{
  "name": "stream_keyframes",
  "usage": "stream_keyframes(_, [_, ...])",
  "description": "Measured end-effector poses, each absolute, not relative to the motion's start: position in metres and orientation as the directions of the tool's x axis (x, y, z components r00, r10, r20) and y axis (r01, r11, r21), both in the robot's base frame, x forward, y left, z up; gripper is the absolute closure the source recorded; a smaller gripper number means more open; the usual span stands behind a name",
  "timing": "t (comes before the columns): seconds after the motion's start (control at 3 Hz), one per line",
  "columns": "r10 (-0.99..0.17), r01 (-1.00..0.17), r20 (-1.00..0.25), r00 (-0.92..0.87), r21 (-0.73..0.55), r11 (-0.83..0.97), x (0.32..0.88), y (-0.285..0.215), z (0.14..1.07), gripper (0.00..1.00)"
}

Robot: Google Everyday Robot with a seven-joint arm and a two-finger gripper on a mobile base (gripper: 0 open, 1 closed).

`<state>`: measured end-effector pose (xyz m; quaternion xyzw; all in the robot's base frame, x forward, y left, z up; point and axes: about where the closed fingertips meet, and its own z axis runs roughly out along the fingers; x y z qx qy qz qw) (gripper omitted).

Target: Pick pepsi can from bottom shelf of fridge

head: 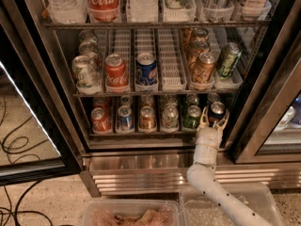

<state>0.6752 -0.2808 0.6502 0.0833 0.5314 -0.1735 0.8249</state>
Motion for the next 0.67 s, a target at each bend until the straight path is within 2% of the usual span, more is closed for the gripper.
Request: stream_keyframes(0.67, [-0.225,0.338,-0.916,0.331,-0.108,0.935,0.6603,-0.2814,0.6479,1.0])
